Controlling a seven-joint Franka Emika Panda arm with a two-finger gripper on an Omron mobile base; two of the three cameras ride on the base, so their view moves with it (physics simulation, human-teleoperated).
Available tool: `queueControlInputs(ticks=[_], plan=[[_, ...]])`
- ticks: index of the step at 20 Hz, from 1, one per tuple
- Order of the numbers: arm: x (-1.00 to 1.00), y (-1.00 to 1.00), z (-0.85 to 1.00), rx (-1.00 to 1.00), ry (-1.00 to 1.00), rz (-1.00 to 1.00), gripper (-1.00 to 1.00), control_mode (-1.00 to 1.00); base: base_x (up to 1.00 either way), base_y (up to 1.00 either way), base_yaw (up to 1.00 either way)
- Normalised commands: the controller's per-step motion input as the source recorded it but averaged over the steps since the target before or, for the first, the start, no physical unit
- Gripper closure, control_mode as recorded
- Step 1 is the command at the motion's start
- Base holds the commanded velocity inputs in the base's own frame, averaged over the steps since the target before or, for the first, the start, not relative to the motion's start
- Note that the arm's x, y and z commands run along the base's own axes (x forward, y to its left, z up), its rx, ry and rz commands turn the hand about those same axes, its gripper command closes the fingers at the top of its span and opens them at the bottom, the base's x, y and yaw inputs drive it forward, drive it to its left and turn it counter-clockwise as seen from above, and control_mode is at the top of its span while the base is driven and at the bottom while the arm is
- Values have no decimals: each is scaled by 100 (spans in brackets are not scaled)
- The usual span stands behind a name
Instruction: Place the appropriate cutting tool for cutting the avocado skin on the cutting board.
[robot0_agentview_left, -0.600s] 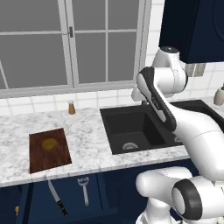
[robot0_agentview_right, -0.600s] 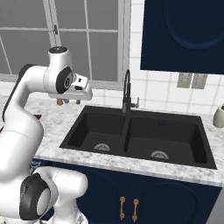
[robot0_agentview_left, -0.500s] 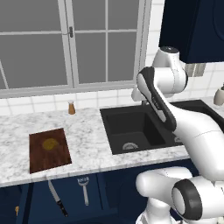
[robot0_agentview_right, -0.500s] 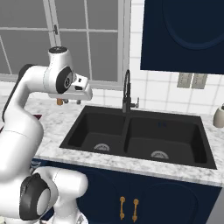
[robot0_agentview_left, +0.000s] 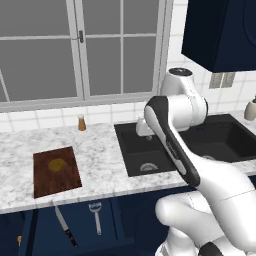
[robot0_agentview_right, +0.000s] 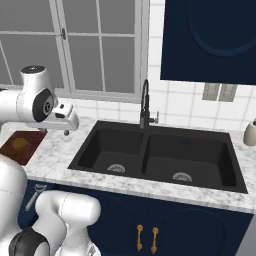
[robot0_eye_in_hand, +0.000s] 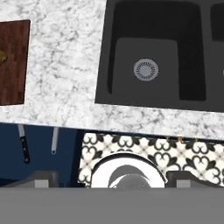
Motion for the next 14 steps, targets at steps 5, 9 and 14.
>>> queueControlInputs(ticks=[5, 9, 14], plan=[[-55, 100, -36, 1, 6, -5, -100, -100, 0, 0, 0], [-75, 100, -25, 0, 9, 0, -100, -100, 0, 0, 0], [-36, 100, -50, 0, 13, -2, -100, -100, 0, 0, 0]])
